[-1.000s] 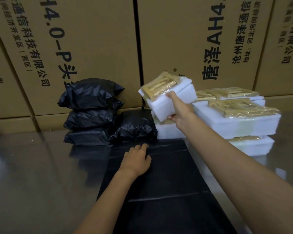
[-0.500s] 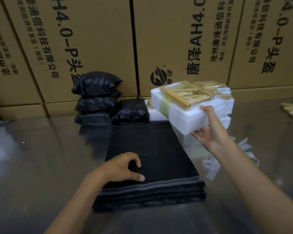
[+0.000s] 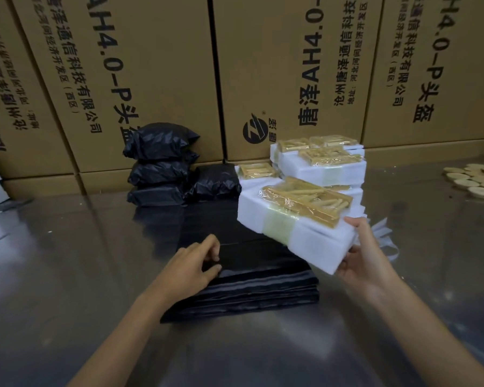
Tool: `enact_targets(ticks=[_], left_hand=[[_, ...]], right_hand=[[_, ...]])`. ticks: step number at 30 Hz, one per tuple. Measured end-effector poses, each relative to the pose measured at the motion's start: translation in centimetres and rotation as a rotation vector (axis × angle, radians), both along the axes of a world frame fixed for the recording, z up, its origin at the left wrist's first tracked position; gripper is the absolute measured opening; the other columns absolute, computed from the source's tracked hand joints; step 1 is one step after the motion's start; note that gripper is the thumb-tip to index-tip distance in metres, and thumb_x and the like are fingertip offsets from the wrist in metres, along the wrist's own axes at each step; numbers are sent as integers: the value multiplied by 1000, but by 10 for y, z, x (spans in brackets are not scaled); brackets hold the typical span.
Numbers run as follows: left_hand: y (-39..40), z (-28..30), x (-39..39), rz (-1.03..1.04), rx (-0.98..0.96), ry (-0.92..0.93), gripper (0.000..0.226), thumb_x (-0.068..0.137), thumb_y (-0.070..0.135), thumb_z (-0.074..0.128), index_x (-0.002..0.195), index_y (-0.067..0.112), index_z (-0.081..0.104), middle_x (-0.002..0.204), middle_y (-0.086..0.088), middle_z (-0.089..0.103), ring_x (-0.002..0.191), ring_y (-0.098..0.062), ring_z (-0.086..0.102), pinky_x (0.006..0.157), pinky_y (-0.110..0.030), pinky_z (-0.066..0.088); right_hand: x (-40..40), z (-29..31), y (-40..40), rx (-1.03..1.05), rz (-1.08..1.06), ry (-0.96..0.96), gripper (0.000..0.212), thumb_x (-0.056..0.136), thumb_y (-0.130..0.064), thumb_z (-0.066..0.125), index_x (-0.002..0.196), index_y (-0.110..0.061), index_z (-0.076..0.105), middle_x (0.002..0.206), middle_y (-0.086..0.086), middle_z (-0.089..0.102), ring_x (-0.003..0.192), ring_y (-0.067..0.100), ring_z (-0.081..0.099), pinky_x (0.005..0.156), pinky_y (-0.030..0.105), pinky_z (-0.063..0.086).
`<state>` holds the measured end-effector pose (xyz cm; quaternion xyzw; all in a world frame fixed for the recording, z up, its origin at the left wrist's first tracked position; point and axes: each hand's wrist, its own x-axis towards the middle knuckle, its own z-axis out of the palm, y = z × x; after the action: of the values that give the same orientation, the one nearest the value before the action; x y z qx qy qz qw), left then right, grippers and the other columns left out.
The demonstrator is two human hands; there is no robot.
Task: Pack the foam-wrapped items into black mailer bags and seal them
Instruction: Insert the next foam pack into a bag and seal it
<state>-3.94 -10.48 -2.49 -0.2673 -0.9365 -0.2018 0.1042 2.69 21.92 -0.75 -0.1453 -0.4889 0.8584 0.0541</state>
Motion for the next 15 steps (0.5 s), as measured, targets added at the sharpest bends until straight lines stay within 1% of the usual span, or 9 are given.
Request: enact_targets(ticks=[1,3,5,8,10,11,13,14,15], left_hand=[[-6,0,0,-2,-20,-52,26,89,36,64,92,35,38,94,17,56,92,-3,51,84,-33,44],[-19,0,0,36,-59,-156,26,86,39,67,93,37,42,101,20,53,101,-6,49,91,-37,41],[-25,0,0,64,-26,-201,28,87,32,68,93,37,42,102,15,55,100,-12,53,89,-39,46],[-22,-4,3,78,60,-75,33,90,13,63,86,30,36,87,6,58,79,-21,58,72,-44,50],[-17,-7,4,92,93,32,35,88,-2,53,81,28,36,77,8,54,67,-19,52,62,-43,48],[-15,-8,4,87,113,69,37,85,-8,48,78,27,40,76,9,54,65,-17,51,59,-41,45],[-13,-5,2,76,153,86,43,82,-14,44,72,26,57,87,9,59,74,-14,56,65,-35,46],[-11,-3,1,84,147,79,44,81,-15,43,76,21,67,97,8,61,84,-14,59,74,-32,48],[-10,-3,-1,95,118,79,45,82,-14,44,87,18,74,107,7,61,95,-14,58,85,-31,45]], right_hand=[[2,-1,2,1,-1,12,63,77,-53,70,124,-13,65,91,11,70,86,25,67,85,41,56],[8,2,4,0,3,29,66,77,-53,71,128,-13,64,100,12,70,95,27,66,103,47,50],[13,5,4,5,-4,31,66,79,-53,69,131,-13,62,109,14,66,103,30,66,107,52,46],[22,11,-1,26,11,27,65,82,-53,65,134,-13,60,116,15,63,107,31,66,101,51,51],[26,12,-4,16,40,27,63,83,-54,64,133,-14,61,120,14,64,105,29,67,93,47,54],[25,8,-3,1,58,37,61,84,-54,64,132,-16,62,123,13,66,106,29,67,92,46,54],[27,6,-3,-25,101,50,52,85,-52,62,125,-20,69,125,10,70,106,26,70,86,44,59],[31,8,-4,-44,138,58,46,86,-51,61,119,-23,73,119,8,73,100,24,72,78,40,61],[32,6,-4,-53,189,74,39,87,-50,59,110,-25,77,111,6,75,93,21,74,70,37,61]])
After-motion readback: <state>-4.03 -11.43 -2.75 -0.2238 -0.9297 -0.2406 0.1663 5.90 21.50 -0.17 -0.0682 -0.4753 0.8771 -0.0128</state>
